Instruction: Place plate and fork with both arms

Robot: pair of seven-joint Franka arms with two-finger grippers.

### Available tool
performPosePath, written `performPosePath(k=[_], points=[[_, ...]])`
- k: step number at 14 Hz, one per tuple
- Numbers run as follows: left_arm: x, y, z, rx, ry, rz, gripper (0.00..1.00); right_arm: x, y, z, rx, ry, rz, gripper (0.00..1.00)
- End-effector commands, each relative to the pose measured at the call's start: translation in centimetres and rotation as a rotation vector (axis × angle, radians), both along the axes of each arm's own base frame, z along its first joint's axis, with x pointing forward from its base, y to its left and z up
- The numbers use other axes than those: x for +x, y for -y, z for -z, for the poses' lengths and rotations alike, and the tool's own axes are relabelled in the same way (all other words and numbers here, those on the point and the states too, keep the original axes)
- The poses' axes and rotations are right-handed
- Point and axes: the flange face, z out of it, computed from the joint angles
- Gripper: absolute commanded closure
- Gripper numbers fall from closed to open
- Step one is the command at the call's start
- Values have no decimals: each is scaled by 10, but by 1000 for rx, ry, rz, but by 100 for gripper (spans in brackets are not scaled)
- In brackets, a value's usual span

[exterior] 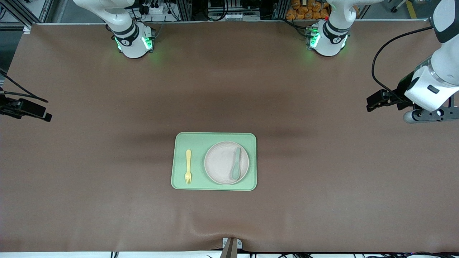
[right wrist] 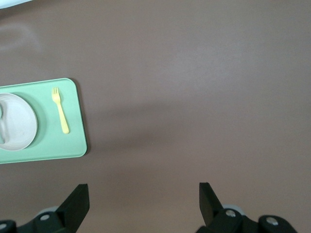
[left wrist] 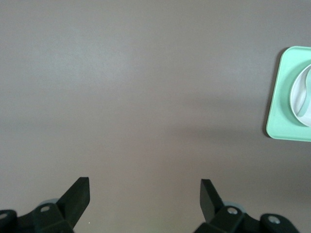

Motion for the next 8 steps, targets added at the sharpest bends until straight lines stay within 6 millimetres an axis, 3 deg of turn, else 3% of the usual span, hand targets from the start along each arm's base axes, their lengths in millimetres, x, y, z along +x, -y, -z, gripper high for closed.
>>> performPosePath(k=[1, 4, 8], points=[[-20, 1, -21, 1, 9, 16, 0, -22, -7, 2, 3, 9, -13, 0], [-21, -3, -29, 0, 25, 18, 0, -44, -12, -8, -27, 34, -23, 0], [-20, -8, -43, 22, 46, 9, 0, -64, -27, 2, -73, 63, -53, 0]])
